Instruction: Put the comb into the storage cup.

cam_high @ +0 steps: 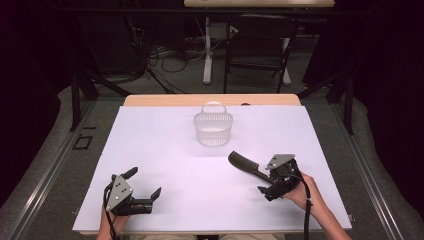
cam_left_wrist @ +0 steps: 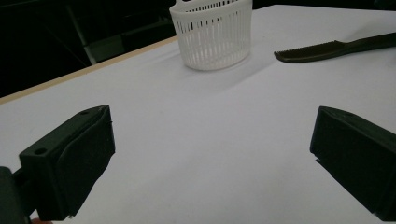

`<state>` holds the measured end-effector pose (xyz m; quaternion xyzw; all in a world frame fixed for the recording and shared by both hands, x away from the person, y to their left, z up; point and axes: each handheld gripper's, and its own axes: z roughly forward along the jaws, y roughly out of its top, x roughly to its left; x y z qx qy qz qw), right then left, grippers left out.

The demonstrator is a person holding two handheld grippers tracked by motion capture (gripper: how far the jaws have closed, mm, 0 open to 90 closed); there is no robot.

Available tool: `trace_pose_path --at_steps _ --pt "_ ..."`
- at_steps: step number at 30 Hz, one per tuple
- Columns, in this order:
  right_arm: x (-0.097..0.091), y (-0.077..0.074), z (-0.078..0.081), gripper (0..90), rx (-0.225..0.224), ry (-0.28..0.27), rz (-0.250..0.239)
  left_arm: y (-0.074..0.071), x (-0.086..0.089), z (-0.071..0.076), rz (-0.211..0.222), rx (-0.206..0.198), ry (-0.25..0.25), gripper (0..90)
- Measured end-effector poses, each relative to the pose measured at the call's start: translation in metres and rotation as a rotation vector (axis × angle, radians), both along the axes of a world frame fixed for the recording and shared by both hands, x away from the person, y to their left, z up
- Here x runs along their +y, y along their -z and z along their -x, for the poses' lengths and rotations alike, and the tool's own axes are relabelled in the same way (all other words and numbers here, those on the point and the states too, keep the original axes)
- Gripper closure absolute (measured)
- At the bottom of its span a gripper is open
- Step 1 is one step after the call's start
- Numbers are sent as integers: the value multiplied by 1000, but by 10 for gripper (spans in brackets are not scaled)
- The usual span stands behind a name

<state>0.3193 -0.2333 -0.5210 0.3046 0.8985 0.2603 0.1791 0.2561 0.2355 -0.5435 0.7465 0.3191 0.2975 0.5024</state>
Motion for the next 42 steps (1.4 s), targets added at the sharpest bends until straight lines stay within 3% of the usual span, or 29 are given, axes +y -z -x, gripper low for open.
trace_pose_path --at_steps 5,15,26,30,42 --pt "6 0 -4 1 -10 -16 3 0 0 0 0 1 0 2" --pt "17 2 -13 2 10 -43 12 0 -1 0 -1 0 -1 1" --pt "23 3 -22 2 77 -59 37 0 -1 0 0 1 0 2" --pt "25 3 -24 47 113 -68 56 0 -1 0 -4 0 0 2" --pt "31 -4 -31 387 145 -45 107 -1 -1 -1 -4 -1 2 1"
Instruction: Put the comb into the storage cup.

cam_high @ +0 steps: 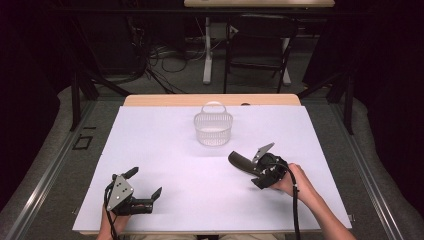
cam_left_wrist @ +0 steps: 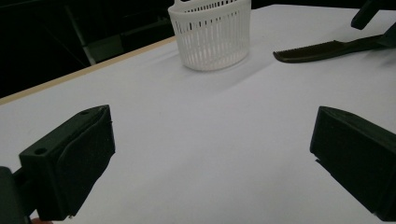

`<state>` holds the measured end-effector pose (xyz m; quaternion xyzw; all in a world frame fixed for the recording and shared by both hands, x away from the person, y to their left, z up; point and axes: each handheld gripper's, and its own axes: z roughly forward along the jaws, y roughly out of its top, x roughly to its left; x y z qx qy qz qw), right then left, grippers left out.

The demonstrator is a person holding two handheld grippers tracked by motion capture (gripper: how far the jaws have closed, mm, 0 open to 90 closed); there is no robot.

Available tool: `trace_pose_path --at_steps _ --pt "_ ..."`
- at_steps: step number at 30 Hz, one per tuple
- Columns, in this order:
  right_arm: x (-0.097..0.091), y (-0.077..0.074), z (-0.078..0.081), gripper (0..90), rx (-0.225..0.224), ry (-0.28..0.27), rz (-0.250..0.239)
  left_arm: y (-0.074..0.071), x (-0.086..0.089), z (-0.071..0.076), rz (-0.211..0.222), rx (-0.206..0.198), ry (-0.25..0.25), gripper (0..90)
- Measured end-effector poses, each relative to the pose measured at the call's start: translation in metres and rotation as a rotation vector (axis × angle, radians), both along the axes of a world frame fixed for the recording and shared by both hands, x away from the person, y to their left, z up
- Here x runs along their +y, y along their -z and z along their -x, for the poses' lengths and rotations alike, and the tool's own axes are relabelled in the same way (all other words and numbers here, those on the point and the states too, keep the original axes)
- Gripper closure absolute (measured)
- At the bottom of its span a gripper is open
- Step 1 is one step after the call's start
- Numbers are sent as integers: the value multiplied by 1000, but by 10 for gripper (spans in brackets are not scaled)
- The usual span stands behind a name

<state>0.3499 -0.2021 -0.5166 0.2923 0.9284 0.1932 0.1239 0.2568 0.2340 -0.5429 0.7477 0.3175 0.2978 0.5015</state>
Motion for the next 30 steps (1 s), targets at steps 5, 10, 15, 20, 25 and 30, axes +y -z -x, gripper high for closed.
trace_pose_path --at_steps 5,10,15,20,25,30 --pt "3 2 -6 478 58 17 45 0 0 -1 1 2 3 2" --pt "5 4 -12 547 92 41 80 0 -1 -1 6 1 3 2" --pt "9 5 -17 591 119 48 96 0 -1 -2 8 1 5 2" --pt "13 7 -22 635 141 70 125 0 -1 -2 8 2 6 2" --pt "13 10 -26 653 173 77 150 0 0 -2 6 4 9 2" --pt "11 11 -29 688 199 96 120 0 -1 -3 3 6 11 2"
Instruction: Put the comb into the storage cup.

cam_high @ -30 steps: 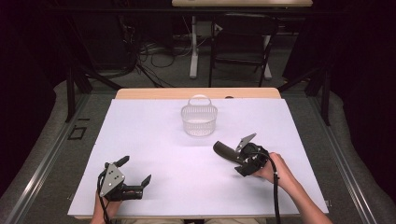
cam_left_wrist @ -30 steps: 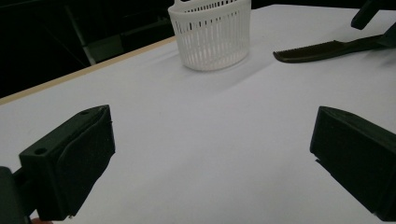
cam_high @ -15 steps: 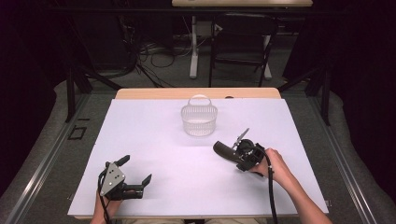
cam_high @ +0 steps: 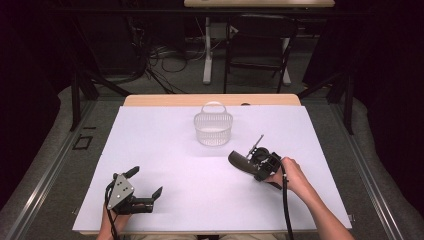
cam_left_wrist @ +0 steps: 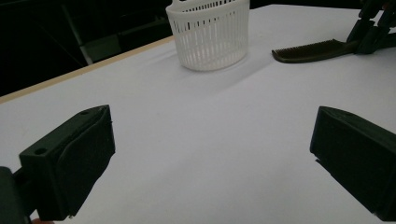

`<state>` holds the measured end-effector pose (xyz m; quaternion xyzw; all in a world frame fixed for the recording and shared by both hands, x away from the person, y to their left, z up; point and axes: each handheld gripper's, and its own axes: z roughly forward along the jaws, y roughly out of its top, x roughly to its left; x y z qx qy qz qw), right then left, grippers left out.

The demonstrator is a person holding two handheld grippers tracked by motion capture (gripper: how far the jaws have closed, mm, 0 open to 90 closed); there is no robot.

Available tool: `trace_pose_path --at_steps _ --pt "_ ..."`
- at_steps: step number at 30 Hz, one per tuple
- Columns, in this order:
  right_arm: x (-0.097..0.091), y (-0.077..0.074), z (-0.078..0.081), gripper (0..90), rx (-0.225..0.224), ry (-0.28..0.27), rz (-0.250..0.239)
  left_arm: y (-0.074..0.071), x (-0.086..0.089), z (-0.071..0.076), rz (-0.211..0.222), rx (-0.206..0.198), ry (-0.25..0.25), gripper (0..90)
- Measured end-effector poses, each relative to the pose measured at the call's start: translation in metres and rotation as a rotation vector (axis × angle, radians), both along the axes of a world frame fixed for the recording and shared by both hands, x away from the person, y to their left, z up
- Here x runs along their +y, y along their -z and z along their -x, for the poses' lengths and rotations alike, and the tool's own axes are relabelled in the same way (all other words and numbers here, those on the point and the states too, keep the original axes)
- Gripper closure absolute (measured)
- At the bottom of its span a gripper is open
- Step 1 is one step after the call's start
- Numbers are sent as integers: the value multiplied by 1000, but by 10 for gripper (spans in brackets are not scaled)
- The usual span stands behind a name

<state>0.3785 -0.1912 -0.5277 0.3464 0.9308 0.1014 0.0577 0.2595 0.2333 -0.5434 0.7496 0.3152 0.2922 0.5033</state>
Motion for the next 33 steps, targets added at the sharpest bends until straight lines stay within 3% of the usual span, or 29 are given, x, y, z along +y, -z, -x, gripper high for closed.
trace_pose_path --at_steps 6,7,9,10,16,21,23,24,29,33 --pt "-5 -1 -2 718 34 19 -35 0 0 0 0 1 -2 2" --pt "-6 2 -2 719 18 28 -70 0 0 0 1 1 -1 2" --pt "-8 -1 -3 721 36 17 -57 0 0 0 0 2 0 2" --pt "-9 1 -2 722 18 23 -91 0 0 0 -1 1 0 2" --pt "-17 -7 -1 722 21 26 -106 0 1 0 -1 1 -1 2" --pt "-22 -10 1 722 -18 33 -156 0 1 1 -1 0 -3 2" --pt "-25 -14 2 722 -10 29 -147 0 1 1 1 2 -3 2" --pt "-26 -13 2 722 -27 35 -175 0 1 1 0 2 -3 2" --pt "-31 -14 4 722 -49 40 -215 0 2 1 -4 -1 -2 2" --pt "-34 -17 6 722 -57 38 -219 0 1 1 -2 -2 -3 2"
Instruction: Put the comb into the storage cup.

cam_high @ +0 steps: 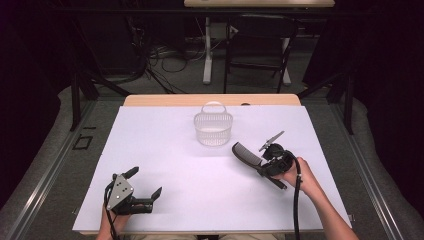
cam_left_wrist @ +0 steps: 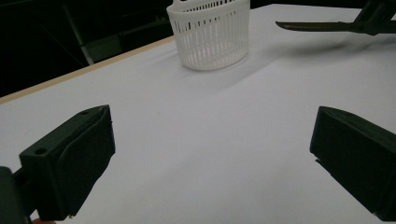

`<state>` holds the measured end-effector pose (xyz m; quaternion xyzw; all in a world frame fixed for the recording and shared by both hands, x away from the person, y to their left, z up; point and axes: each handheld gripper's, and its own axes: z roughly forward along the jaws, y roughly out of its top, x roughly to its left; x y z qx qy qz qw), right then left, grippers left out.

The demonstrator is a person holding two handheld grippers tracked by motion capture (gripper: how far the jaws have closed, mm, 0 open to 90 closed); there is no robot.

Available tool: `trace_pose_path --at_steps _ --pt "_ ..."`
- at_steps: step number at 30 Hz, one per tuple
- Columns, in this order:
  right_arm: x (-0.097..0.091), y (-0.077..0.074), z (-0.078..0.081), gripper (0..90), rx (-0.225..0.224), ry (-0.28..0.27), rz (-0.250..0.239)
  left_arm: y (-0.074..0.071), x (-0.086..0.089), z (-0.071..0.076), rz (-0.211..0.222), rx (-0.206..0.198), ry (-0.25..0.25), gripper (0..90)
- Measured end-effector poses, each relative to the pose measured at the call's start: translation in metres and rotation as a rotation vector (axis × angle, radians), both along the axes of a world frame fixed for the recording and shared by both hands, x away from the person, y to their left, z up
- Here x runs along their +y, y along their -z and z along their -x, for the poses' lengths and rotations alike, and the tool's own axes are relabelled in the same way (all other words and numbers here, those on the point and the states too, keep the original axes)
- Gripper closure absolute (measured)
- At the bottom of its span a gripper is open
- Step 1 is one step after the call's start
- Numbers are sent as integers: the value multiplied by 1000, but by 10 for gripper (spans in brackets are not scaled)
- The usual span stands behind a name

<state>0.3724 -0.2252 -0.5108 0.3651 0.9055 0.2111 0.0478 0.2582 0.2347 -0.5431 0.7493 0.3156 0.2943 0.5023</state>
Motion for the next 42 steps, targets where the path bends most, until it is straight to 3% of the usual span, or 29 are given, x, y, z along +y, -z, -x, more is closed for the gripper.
trace_pose_path --at_steps 25,42 --pt "-13 -8 14 722 -112 20 -118 1 2 -1 17 8 -2 2" --pt "-9 -7 14 723 -151 20 -148 2 1 0 8 11 -10 2"
